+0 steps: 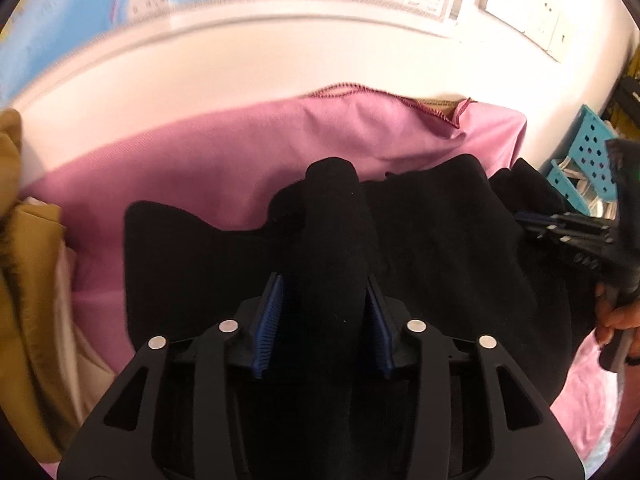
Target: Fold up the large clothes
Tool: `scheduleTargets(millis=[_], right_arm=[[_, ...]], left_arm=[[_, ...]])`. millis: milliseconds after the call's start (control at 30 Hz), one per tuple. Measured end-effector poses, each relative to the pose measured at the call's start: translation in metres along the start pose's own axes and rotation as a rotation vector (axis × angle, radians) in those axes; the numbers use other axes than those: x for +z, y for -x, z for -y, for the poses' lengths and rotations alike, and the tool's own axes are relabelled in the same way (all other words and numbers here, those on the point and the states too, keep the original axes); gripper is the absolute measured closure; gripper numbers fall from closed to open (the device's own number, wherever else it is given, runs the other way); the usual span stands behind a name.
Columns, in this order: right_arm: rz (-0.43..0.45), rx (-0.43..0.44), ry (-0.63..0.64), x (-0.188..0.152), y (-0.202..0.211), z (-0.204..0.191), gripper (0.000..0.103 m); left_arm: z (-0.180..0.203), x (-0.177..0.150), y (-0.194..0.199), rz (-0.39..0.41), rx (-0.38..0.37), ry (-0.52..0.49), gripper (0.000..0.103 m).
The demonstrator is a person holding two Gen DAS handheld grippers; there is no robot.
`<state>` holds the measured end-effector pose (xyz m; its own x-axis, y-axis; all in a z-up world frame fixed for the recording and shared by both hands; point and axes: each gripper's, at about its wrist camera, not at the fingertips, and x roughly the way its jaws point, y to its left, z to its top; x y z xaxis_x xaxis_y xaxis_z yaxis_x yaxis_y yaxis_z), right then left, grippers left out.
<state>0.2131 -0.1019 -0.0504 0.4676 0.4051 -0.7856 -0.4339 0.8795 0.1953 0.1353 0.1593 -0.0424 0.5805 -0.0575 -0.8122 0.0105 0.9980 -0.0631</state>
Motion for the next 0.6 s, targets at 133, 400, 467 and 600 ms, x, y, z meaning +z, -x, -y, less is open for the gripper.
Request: scheduleTargets(millis=[133, 400, 467, 600], right_arm=[[0.067, 0.038, -0.011, -0.006, 0.032, 0.006, 0.061], [0.074, 0.02, 0.027, -0.006, 0.039, 0.007, 0.061], [0.05, 0.004, 0.014, -0.001, 0.022, 0.01, 0.061], [0.027, -0.002, -0.051, 0.005, -0.006, 0.03, 0.073]], left_arm=[[0.002, -0.002, 0.01, 0.04, 0.042, -0.007, 0.054], [0.008, -0.002, 0.022, 0.091, 0.091, -0.025, 0.042], [0.008, -0.001, 0.017, 0.076, 0.112, -0.03, 0.042], [-0.006, 0.002, -0.002, 0.025, 0.127, 0.0, 0.037]])
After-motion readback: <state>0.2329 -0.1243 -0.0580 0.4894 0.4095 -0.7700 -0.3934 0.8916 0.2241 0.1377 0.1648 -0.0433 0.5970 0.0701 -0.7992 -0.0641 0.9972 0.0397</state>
